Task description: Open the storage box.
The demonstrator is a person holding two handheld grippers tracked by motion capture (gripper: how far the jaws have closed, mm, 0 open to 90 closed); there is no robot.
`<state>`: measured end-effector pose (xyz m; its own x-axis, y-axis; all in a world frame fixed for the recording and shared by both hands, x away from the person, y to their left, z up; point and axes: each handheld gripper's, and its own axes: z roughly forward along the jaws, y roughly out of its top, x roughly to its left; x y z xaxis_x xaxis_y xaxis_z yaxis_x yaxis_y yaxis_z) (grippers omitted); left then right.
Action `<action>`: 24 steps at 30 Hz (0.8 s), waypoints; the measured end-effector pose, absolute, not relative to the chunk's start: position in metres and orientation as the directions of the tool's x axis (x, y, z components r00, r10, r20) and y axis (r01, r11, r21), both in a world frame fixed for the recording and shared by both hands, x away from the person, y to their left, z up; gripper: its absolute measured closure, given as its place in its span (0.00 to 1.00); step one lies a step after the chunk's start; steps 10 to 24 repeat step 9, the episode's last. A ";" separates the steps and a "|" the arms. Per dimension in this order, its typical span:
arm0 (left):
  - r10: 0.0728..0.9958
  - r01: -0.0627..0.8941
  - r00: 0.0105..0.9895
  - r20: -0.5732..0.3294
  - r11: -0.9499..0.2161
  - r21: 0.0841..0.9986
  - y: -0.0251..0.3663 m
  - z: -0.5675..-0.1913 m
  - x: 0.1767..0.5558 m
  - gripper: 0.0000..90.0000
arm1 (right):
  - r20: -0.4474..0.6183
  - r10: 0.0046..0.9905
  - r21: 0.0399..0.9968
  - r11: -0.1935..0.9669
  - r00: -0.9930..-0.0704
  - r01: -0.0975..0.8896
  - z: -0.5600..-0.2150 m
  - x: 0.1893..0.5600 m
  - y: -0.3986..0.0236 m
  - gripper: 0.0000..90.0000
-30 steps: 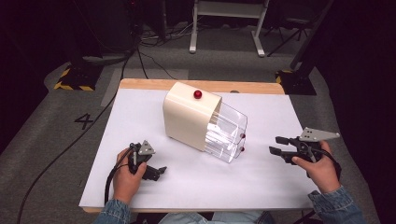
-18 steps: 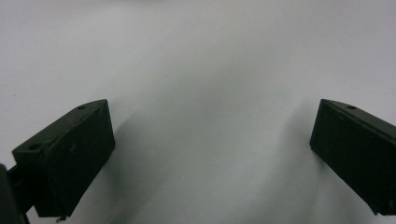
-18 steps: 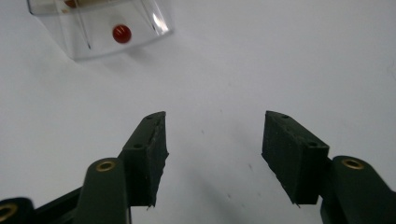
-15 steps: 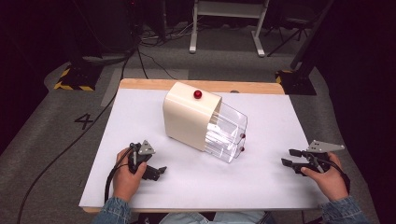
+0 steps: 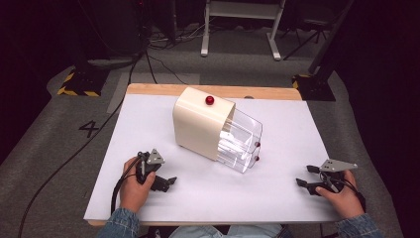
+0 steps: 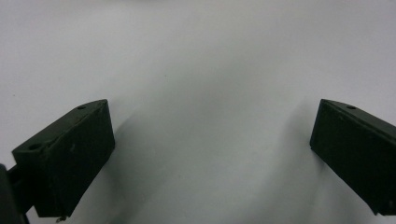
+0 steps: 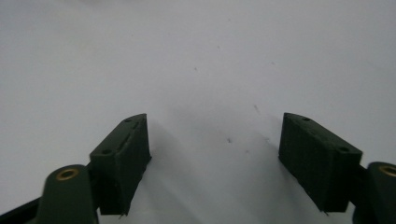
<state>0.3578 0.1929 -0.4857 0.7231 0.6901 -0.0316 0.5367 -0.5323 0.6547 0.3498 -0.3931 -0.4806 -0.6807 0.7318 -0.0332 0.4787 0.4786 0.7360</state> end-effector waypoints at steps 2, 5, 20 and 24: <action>0.690 0.537 0.723 -0.032 -0.532 0.655 0.193 -0.486 0.358 0.00 | -0.040 0.751 0.733 0.471 -0.659 0.492 -0.481 0.350 -0.393 0.16; 0.690 0.536 0.723 -0.031 -0.532 0.655 0.193 -0.486 0.358 0.00 | -0.027 0.757 0.726 0.464 -0.653 0.508 -0.481 0.352 -0.394 0.15; 0.690 0.536 0.724 -0.032 -0.533 0.654 0.193 -0.486 0.358 0.00 | -0.029 0.757 0.725 0.465 -0.653 0.508 -0.481 0.352 -0.393 0.15; 0.690 0.536 0.724 -0.032 -0.533 0.654 0.193 -0.486 0.358 0.00 | -0.029 0.757 0.725 0.465 -0.653 0.508 -0.481 0.352 -0.393 0.15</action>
